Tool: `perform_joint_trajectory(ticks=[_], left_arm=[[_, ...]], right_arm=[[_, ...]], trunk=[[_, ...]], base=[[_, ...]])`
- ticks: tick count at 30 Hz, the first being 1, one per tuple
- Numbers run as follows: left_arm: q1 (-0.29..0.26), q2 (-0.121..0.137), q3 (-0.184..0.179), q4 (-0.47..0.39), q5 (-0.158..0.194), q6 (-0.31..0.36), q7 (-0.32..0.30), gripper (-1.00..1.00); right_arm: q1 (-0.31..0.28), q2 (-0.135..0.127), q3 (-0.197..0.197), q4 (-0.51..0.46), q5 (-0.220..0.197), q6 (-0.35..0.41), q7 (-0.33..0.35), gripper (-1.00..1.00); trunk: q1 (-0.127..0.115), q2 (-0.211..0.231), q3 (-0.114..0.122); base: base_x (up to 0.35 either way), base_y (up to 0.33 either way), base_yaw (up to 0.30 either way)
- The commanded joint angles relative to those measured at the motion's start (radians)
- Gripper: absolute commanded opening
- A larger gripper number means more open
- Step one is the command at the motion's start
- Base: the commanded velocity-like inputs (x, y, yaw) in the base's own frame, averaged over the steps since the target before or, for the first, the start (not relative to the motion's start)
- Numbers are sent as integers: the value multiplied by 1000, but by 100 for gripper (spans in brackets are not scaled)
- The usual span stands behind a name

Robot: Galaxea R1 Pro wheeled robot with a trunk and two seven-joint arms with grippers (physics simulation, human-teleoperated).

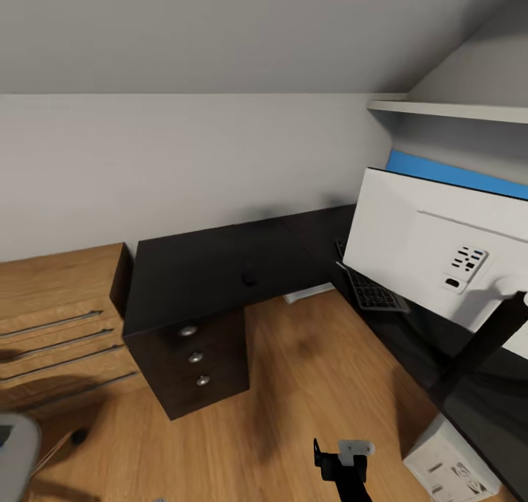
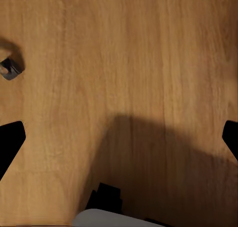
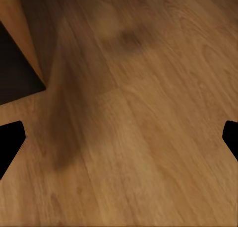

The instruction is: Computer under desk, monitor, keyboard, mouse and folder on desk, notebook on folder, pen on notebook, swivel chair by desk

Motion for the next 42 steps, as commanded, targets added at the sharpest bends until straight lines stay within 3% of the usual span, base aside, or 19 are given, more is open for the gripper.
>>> perform_joint_trajectory(ticks=[1, 11, 23, 42], left_arm=[[-1, 0, -3, 1, 4, -3, 3, 100], [-1, 0, -3, 1, 4, -3, 3, 100], [-1, 0, -4, 1, 3, -3, 2, 100], [-1, -1, -5, 1, 3, -3, 3, 100]], right_arm=[[-1, 0, 2, 2, 1, -4, -5, 100], [-1, 2, 2, 2, 1, -4, -5, 100], [-1, 0, 2, 2, 1, -4, -5, 100], [-1, 0, 1, 2, 1, -5, -5, 100]], trunk=[[0, 0, -1], [0, 0, -4], [0, 0, -5], [0, 0, -5]], base=[[0, -160, 272], [-54, -225, 273], [-217, -135, 256], [-316, -7, 23]])
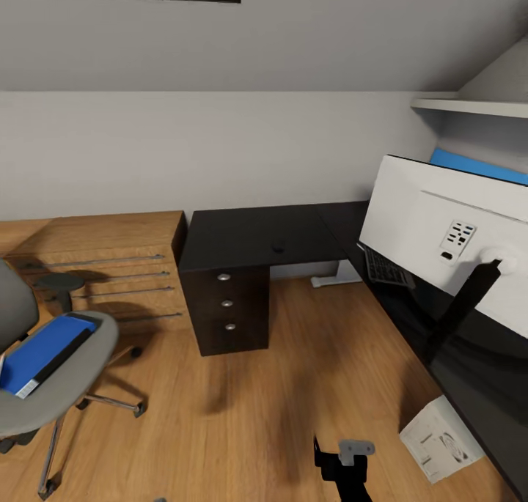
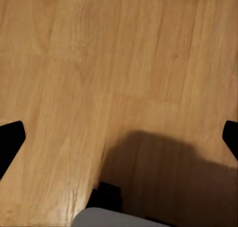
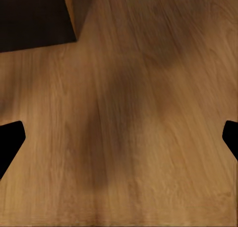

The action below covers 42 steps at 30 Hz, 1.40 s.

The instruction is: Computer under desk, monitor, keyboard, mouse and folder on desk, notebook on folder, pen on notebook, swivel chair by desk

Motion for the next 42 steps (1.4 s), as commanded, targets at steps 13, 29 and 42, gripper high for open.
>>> perform_joint_trajectory(ticks=[13, 29, 42], left_arm=[[0, -9, -5, 0, 4, -3, 2, 100], [0, -14, -6, 0, 4, -3, 2, 100], [0, -17, -6, 0, 4, -2, 2, 100]], right_arm=[[-1, 0, 2, 2, 1, -5, -5, 100], [-1, 0, 2, 2, 1, -6, -5, 100], [-1, -2, 2, 1, 1, -8, -5, 100]], trunk=[[-1, -1, -1], [-50, 90, 56], [-100, 181, 100]], base=[[-97, 0, 0], [-2, 0, 0], [0, 0, 0]])
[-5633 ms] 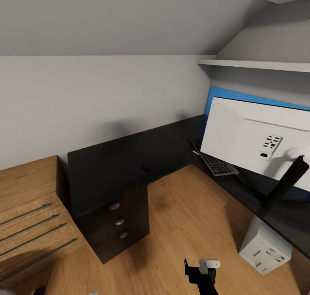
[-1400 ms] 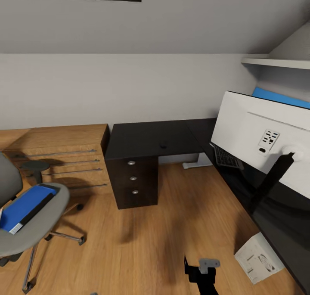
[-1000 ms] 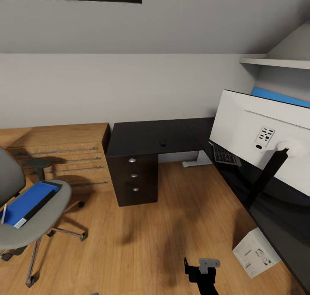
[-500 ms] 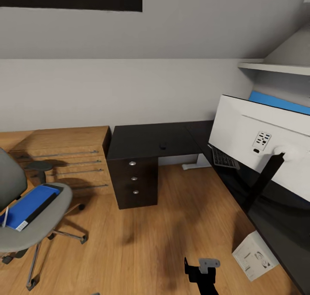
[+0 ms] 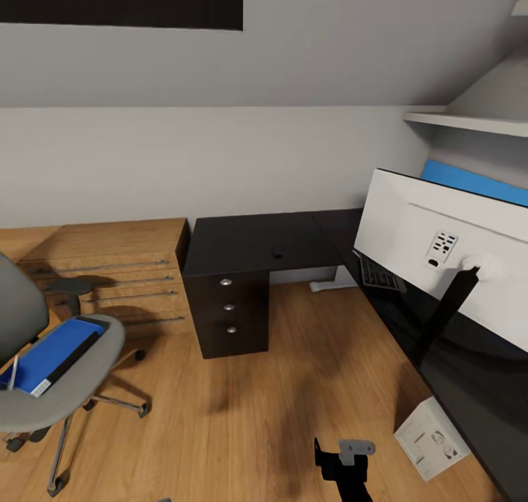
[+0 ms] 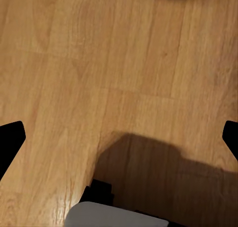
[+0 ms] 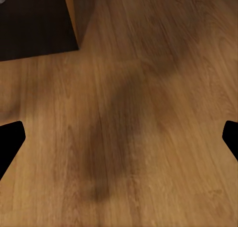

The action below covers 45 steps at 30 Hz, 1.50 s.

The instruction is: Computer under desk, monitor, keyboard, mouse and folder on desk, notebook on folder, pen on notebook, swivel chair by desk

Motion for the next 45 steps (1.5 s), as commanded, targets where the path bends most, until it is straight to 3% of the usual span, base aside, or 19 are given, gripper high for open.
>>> perform_joint_trajectory(ticks=[1, 10, 15, 20, 24, 30, 35, 37, 45], left_arm=[[-1, 0, -3, 0, 5, -3, 3, 100], [-1, 0, -4, 0, 5, -3, 3, 100], [-1, -2, -4, 0, 5, -2, 3, 100], [-1, -3, -4, 0, 5, -1, 4, 100], [-1, -3, -2, 0, 5, -1, 7, 100], [-1, -3, -1, -2, 5, -22, 14, 100], [-1, -3, -2, -2, 5, -35, 12, 100], [-1, -2, -2, -3, 5, -36, 10, 100], [-1, -3, -1, -3, 5, -38, 8, 100]], right_arm=[[-1, 0, 2, 2, 1, -4, -5, 100], [-1, 0, -2, -18, 0, 3, -36, 100], [-2, 2, -1, -109, 0, 54, -109, 100], [-3, 3, 0, -312, -1, 243, -156, 100], [-3, 3, 1, -513, -2, 424, -168, 100], [-3, 15, -2, -708, -19, 535, -176, 100], [1, 40, -3, -886, -99, 616, -182, 100], [9, 42, -2, -946, -111, 660, -182, 100], [117, 39, -1, -1259, -129, 916, -180, 100]], trunk=[[-4, 7, 2], [-38, 70, 31], [-58, 105, 46], [-77, 140, 62], [-77, 140, 62], [-77, 140, 62], [-77, 140, 62], [-77, 140, 62], [-77, 140, 62]], base=[[0, 0, 0], [0, 0, 0], [0, 0, 0], [0, 0, 0], [0, 0, 0], [0, 0, 0], [0, 0, 0], [0, 0, 0], [0, 0, 0]])
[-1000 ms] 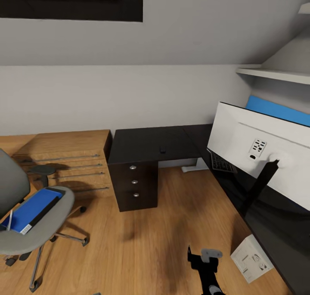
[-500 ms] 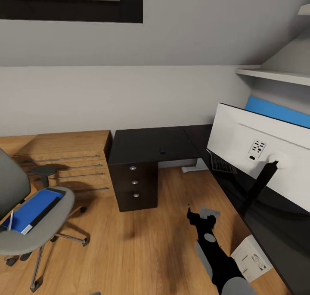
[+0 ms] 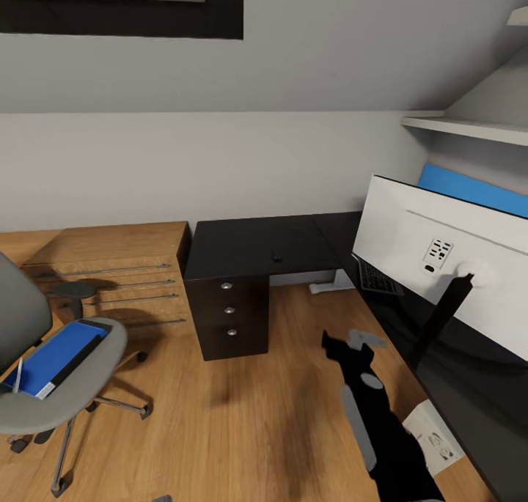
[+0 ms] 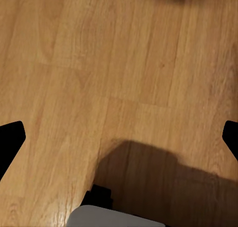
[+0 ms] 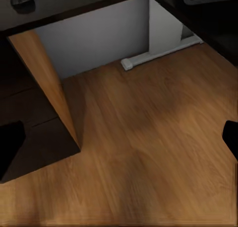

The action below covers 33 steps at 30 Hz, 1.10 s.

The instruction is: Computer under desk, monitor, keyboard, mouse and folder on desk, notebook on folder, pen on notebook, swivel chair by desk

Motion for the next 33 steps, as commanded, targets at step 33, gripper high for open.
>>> perform_joint_trajectory(ticks=[33], left_arm=[[-1, -1, -3, 2, 5, -3, 3, 100]], right_arm=[[118, -83, 0, -132, 4, -22, -11, 100]], trunk=[[0, -1, 7]], base=[[0, 0, -56]])
